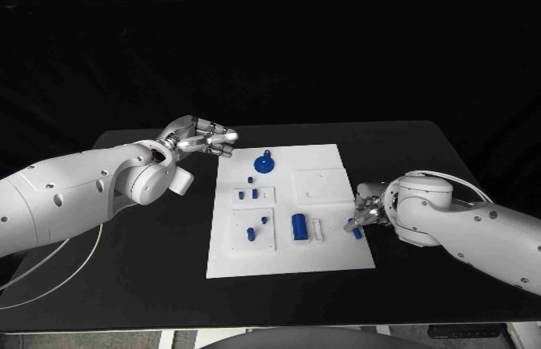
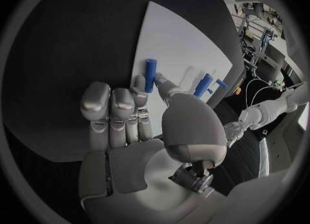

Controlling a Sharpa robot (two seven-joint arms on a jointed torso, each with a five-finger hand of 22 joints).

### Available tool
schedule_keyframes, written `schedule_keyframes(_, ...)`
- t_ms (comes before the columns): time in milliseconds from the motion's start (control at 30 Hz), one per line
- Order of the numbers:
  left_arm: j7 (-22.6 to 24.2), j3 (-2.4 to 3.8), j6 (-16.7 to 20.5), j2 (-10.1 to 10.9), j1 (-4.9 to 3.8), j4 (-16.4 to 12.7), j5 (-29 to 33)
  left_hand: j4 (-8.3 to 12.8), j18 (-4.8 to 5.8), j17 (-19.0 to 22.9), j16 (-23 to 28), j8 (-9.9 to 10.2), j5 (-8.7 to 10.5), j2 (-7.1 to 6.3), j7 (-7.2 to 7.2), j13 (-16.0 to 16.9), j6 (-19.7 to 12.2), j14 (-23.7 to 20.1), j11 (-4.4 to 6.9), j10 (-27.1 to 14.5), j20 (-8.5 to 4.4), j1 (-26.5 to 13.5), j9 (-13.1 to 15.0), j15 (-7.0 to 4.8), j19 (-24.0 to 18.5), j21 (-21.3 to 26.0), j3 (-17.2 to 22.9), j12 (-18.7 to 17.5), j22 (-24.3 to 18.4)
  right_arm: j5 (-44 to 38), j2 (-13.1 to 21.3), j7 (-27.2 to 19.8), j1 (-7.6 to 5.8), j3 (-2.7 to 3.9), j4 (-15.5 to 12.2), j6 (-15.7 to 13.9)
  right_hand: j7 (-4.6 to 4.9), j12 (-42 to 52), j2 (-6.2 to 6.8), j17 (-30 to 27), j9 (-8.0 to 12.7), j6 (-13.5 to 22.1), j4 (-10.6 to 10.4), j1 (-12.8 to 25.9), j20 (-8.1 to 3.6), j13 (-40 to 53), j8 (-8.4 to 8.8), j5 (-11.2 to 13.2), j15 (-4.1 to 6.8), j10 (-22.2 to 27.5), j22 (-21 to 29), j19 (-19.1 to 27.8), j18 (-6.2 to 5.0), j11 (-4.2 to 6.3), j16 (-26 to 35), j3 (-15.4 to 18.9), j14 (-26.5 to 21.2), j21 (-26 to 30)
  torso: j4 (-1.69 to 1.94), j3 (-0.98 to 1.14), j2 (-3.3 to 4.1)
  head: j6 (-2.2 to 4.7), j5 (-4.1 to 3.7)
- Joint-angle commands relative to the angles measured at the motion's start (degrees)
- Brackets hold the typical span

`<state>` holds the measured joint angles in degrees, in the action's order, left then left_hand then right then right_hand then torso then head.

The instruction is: Assemble the parts on the task board

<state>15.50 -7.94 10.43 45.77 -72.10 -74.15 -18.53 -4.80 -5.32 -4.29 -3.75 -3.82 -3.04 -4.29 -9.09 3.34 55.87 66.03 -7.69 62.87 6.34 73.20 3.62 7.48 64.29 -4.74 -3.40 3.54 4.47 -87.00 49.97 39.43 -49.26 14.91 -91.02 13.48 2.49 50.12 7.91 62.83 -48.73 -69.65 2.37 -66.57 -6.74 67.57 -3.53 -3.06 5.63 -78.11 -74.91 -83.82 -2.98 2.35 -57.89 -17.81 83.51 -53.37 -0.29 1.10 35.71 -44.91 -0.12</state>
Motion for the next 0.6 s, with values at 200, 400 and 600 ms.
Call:
schedule_keyframes(200,0.0,0.04,-0.9,0.1,0.01,-0.2,-0.2,0.1,0.08,0.1,0.2,-0.3,-0.08,0.40,0.11,0.0,0.2,-0.6,-0.26,0.3,0.26,-0.1,0.0,-0.06,0.0,0.4,-0.4,0.1,-0.1,-5.9,0.0,2.0,1.26,-1.66,-0.7,5.7,0.53,-0.6,1.21,-0.3,40.6,1.1,0.4,-0.4,0.13,-0.3,-0.05,-0.3,-0.26,0.7,-6.9,-0.6,0.60,-0.13,0.6,-1.2,0.1,0.7,-0.06,-0.01,-0.03,-0.23,0.00)
schedule_keyframes(400,-0.1,0.03,-0.9,0.1,0.01,-0.2,-0.3,0.1,0.08,0.1,0.2,-0.3,-0.08,0.40,0.11,0.0,0.2,-0.6,-0.26,0.3,0.26,-0.1,0.0,-0.06,0.0,0.4,-0.4,0.1,-0.1,-7.0,-0.1,2.0,1.33,-1.81,-1.1,5.5,0.91,-0.5,0.06,-0.5,42.3,1.7,4.2,-1.7,0.20,-0.4,-0.04,-7.5,-0.35,1.0,-6.8,-0.6,0.49,-0.21,0.8,-3.3,0.1,1.0,-0.06,0.02,-0.01,-0.22,-0.02)
schedule_keyframes(600,-0.2,0.03,-1.0,0.1,0.01,-0.2,-0.4,0.1,0.08,0.1,0.2,-0.3,-0.08,0.40,0.11,0.0,0.2,-0.6,-0.26,0.3,0.26,-0.1,0.0,-0.06,0.0,0.4,-0.4,0.1,-0.1,-6.8,-0.1,2.2,1.37,-1.86,-1.2,4.3,1.63,-0.5,-2.58,-0.6,43.8,2.0,9.5,-1.9,0.20,-0.4,-0.08,-14.9,-0.35,1.4,-6.9,-0.6,0.33,-0.34,0.8,-8.5,0.0,0.8,-0.08,0.03,0.00,-0.31,-0.02)
